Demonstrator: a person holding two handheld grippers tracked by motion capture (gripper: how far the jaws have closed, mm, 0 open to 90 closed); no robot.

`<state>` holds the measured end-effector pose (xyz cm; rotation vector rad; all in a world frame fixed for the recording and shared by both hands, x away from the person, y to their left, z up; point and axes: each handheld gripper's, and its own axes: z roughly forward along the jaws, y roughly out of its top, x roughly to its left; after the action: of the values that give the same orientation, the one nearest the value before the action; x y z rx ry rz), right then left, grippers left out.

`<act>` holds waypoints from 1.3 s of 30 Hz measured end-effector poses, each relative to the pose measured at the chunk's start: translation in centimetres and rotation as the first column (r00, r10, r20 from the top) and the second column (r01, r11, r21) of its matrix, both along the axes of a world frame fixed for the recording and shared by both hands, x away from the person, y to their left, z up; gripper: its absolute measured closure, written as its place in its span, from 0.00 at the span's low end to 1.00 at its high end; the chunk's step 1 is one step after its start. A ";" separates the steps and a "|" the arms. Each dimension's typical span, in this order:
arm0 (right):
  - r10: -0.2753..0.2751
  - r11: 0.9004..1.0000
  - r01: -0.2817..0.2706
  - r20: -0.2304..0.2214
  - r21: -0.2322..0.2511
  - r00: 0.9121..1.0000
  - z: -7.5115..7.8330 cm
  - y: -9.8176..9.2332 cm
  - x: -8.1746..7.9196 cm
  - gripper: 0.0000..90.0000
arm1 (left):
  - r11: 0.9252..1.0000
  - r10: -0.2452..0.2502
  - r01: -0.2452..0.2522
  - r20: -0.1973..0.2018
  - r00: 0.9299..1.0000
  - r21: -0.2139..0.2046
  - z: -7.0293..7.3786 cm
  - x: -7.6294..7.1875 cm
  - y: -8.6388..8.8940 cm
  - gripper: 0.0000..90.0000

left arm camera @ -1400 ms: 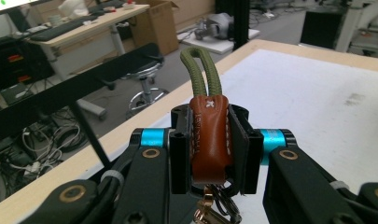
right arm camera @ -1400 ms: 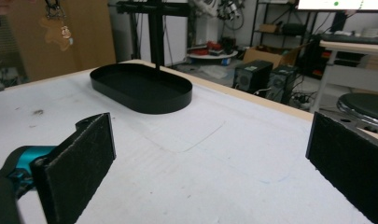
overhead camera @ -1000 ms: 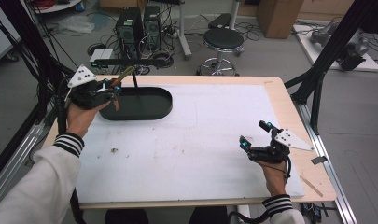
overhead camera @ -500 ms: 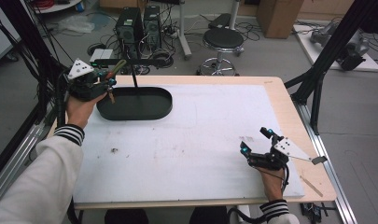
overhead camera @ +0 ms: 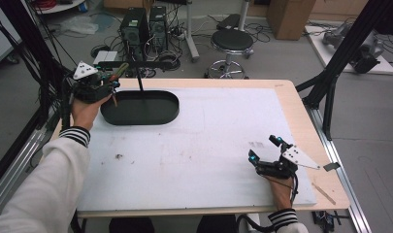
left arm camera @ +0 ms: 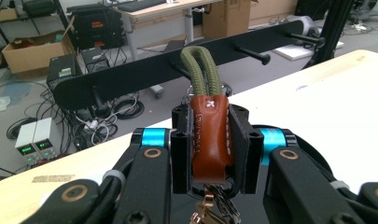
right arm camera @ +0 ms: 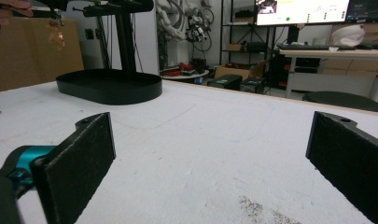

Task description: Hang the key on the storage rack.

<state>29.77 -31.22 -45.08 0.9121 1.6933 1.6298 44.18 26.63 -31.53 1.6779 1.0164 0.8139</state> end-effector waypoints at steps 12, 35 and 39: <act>0.001 1.000 -0.001 0.005 -0.012 1.000 -0.1 0.1 0.0 0.00 | 1.000 0.026 -0.026 -0.022 0.999 0.009 -1.0 1.0 -0.3 0.80; -0.006 1.000 0.006 0.013 0.002 1.000 -0.1 0.0 -0.1 0.00 | 0.995 0.090 -0.087 -0.071 0.993 0.044 -3.1 2.8 -1.4 0.80; -0.006 1.000 0.006 0.015 0.002 1.000 -0.1 0.0 -0.1 0.00 | 0.994 0.093 -0.088 -0.084 0.992 0.056 -3.6 3.1 -1.5 0.80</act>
<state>29.65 -31.26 -45.22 0.9029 1.6781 1.6304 47.28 25.17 -35.09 1.7346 1.1468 0.8393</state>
